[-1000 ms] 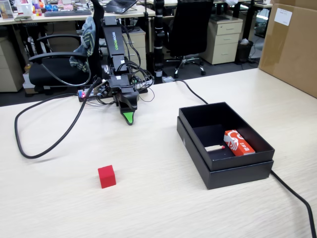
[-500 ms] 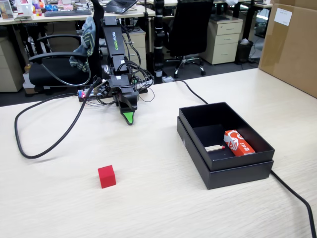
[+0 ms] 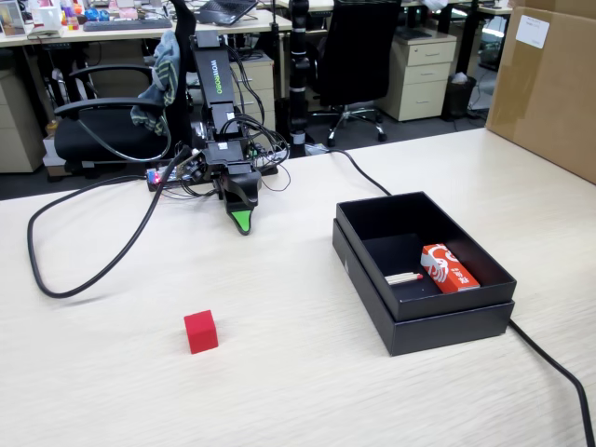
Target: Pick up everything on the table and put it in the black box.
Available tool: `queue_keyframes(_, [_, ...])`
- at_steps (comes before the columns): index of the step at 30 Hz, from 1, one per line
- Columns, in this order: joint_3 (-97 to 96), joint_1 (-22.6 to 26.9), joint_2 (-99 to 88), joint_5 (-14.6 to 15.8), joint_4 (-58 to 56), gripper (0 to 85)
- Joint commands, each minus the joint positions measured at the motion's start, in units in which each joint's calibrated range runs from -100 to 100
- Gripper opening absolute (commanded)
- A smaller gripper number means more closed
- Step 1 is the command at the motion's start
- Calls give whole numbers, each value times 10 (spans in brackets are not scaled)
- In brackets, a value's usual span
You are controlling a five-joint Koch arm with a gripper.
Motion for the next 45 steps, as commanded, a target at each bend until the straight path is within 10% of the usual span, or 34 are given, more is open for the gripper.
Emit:
queue_keyframes(1, [-8,0,5,-2,-15,488])
queue_keyframes(45, [-7,10,4,1,-16,484])
